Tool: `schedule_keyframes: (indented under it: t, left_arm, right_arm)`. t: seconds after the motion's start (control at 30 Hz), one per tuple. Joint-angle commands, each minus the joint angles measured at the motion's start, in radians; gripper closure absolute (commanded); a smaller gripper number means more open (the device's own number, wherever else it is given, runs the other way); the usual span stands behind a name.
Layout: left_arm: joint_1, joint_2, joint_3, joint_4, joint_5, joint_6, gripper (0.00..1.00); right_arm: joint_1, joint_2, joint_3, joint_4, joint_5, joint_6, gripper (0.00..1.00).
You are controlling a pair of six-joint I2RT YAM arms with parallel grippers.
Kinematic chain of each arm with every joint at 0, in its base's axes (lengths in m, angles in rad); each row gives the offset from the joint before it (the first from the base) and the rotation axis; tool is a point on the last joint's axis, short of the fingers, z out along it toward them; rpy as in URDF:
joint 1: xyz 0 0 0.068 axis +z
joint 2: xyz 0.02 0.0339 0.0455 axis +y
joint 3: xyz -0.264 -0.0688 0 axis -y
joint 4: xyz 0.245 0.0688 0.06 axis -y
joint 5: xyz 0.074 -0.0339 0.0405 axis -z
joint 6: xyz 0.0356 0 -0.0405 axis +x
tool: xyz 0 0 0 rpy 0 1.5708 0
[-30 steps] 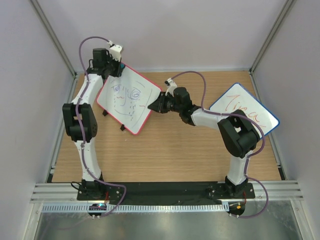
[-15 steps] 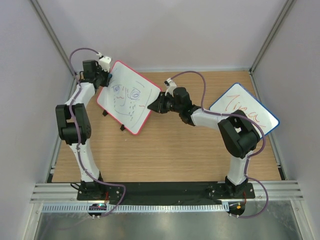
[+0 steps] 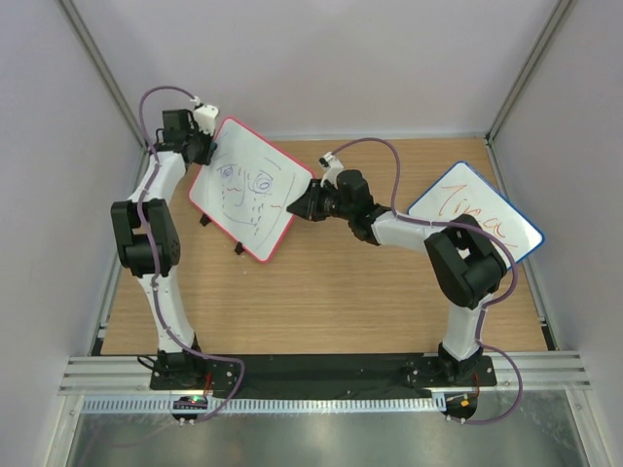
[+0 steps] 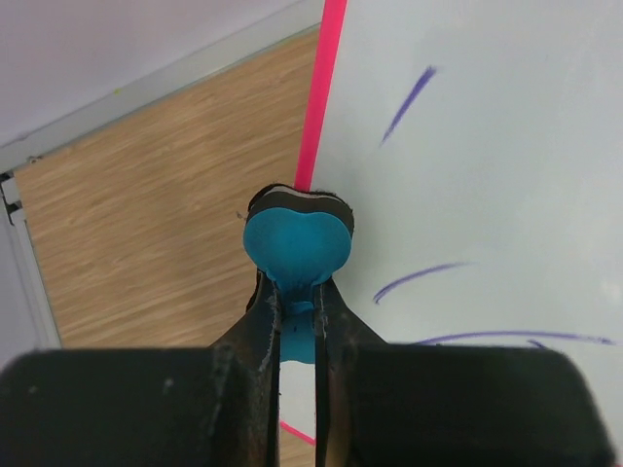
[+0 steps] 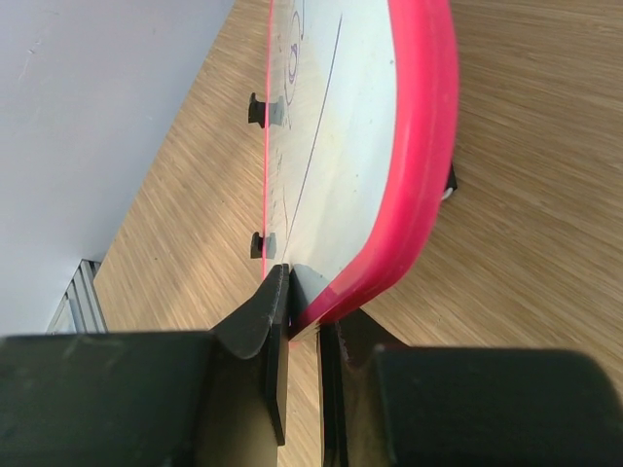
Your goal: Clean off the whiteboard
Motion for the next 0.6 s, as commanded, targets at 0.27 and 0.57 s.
schedule_keyframes:
  t: [0.27,0.57]
  left_arm:
    - [-0.134,0.115,0.282,-0.109,0.052,-0.06,1.0]
    - [-0.126,0.106,0.214,-0.152,0.026,-0.017,1.0]
  right_arm:
    - [0.03,-0.014,0.0,-0.126,0.002,-0.191,0.99]
    - [0.033,-0.015,-0.001,-0.125,0.002,-0.188,0.99]
